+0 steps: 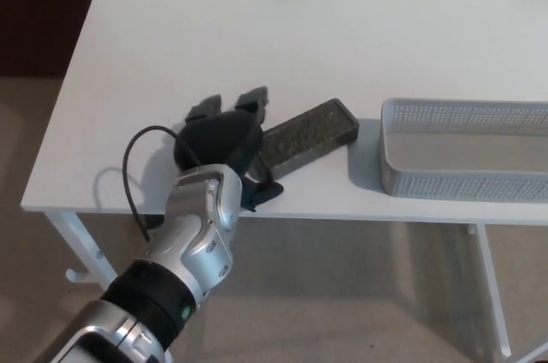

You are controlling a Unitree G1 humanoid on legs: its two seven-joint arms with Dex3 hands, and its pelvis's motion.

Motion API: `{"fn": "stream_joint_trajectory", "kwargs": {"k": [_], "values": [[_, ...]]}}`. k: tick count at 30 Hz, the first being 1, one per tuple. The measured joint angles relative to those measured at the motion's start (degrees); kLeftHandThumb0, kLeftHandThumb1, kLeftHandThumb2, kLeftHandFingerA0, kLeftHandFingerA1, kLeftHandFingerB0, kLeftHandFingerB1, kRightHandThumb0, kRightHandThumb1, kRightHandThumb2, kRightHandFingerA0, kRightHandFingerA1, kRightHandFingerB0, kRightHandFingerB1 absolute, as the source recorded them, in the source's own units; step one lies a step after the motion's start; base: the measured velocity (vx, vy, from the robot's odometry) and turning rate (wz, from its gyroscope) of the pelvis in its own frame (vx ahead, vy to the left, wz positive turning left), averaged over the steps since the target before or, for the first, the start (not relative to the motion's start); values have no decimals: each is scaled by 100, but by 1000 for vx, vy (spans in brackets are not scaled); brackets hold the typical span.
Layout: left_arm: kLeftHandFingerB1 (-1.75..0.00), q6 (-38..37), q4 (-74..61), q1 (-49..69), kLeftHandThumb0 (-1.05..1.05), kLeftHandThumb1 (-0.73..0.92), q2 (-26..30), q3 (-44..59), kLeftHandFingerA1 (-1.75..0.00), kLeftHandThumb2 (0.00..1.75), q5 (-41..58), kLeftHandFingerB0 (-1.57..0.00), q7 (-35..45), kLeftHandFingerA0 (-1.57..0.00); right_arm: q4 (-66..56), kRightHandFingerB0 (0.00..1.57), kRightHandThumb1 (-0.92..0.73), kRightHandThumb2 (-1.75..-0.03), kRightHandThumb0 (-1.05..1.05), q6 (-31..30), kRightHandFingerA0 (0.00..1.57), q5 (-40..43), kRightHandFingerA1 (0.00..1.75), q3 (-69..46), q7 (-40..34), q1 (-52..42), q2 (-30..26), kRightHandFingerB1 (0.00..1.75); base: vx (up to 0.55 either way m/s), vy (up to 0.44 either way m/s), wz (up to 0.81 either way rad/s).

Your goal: The robot walks towards a desk on which an eraser is kept on the left hand side and a container is kept on the right hand side. The robot picks up the eraser using its left hand and places it in the container.

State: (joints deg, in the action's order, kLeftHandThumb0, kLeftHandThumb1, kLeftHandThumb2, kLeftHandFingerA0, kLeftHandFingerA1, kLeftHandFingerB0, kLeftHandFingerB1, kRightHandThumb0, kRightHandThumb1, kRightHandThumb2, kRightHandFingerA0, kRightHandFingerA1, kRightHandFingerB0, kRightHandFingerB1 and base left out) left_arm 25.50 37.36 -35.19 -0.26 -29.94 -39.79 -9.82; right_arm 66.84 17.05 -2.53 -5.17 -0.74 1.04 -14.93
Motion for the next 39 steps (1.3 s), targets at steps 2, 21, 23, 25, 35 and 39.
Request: {"fn": "stream_joint_trajectory", "kwargs": {"k": [2,21,23,25,35,39], "values": [[-8,38,34,-3,-63,41,0,2,-4,73,-27,0,-83,0,4,63,-50,-54,-22,-24,69,-6,50,-1,0,12,-5,48,0,0,0],[-15,97,363,-287,-65,40,-365,33,-14,80,5,0,-74,0,5,63,-49,-54,-22,-161,67,-121,50,35,-7,174,-17,47,0,0,0],[-15,97,326,-287,-65,40,-438,32,-14,80,40,0,-8,0,2,64,-48,-54,-23,-164,66,-145,50,36,-8,173,-17,47,0,0,0],[-11,96,327,-289,-70,42,-489,38,-11,81,66,0,30,0,1,62,-40,-65,-30,-170,70,-157,69,36,-11,173,-19,55,0,0,0],[-12,97,431,-396,-70,41,-613,-37,-15,82,71,0,243,0,-19,60,-41,-68,-32,-206,72,-196,71,63,-74,171,-30,55,0,0,0],[-12,95,717,-522,-71,41,-607,-75,-15,82,72,0,298,0,-77,65,-48,-54,-22,-208,73,-184,52,30,-71,172,-30,49,0,0,0]]}}
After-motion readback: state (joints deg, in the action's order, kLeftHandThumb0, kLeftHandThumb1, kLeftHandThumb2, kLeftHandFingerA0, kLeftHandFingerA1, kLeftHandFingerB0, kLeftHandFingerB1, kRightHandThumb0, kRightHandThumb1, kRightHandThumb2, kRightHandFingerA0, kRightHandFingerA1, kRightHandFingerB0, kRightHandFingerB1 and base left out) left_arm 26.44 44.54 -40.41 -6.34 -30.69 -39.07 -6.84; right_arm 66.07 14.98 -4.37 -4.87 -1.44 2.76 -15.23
